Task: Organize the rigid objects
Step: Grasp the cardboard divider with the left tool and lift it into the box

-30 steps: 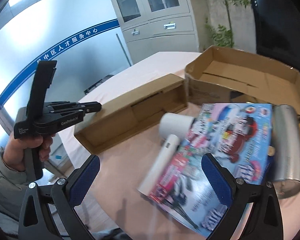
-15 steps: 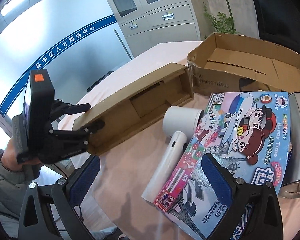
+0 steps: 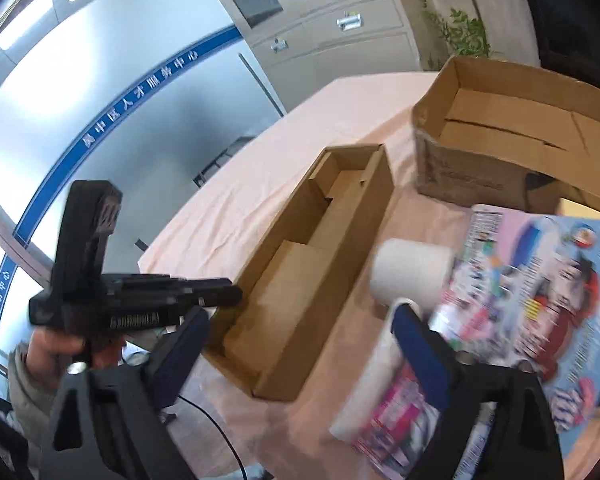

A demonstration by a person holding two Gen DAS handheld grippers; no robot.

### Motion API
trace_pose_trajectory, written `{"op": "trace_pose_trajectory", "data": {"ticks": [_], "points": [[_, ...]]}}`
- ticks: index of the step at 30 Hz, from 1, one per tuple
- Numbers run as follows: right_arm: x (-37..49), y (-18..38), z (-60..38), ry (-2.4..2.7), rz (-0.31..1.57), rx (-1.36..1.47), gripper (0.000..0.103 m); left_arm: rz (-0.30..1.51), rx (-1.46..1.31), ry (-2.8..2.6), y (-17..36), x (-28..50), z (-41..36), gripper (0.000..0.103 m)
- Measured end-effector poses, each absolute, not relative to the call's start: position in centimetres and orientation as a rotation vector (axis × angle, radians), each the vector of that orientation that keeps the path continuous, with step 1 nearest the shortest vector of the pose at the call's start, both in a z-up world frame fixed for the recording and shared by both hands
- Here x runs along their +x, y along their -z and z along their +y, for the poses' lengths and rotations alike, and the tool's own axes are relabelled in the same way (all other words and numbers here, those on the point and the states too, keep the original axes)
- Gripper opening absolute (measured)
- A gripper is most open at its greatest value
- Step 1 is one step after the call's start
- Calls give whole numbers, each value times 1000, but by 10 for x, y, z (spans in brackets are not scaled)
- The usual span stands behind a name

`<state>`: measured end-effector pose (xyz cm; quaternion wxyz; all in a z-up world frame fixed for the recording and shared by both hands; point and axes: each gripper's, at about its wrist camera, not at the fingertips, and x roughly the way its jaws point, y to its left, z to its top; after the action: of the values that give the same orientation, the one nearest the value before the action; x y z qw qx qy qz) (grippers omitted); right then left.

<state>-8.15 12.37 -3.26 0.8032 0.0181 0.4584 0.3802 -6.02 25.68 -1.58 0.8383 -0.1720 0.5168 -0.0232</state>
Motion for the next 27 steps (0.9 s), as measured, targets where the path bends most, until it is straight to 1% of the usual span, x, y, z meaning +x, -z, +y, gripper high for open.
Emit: {"op": "trace_pose_trajectory", "data": {"ticks": [1, 2, 3, 5, 7, 9, 10, 13, 18, 20, 23, 27], "points": [[-80, 35, 134, -797, 995, 9, 75, 1099, -356, 41, 19, -59, 257, 20], [-76, 39, 146, -777, 1009, -28, 66, 1108, -350, 35, 22, -60, 256, 20], [-74, 45, 154, -761, 1028, -57, 60, 1110, -346, 35, 24, -59, 255, 20], [-69, 63, 170, -753, 1088, -81, 39, 1097, -331, 33, 23, -55, 253, 19], [-67, 77, 178, -732, 1132, -102, 32, 1071, -306, 28, 20, -56, 248, 11], [-67, 79, 178, -726, 1125, -95, 30, 1052, -237, 0, 15, -60, 240, 10], [-68, 77, 177, -727, 1113, -92, 24, 1037, -239, -3, 11, -62, 239, 11], [-74, 55, 165, -729, 1036, -67, 23, 967, -243, -3, -14, -64, 229, 11], [-76, -9, 138, -731, 870, -5, 21, 779, -144, -3, -87, -51, 207, 11], [-65, -33, 124, -707, 813, 5, 21, 730, -104, 26, -106, -30, 197, 11], [-27, -67, 100, -642, 744, 21, 20, 682, -74, 81, -125, 24, 182, 11], [51, -90, 73, -566, 760, 35, 20, 724, -111, 155, -127, 115, 179, 11]]}}
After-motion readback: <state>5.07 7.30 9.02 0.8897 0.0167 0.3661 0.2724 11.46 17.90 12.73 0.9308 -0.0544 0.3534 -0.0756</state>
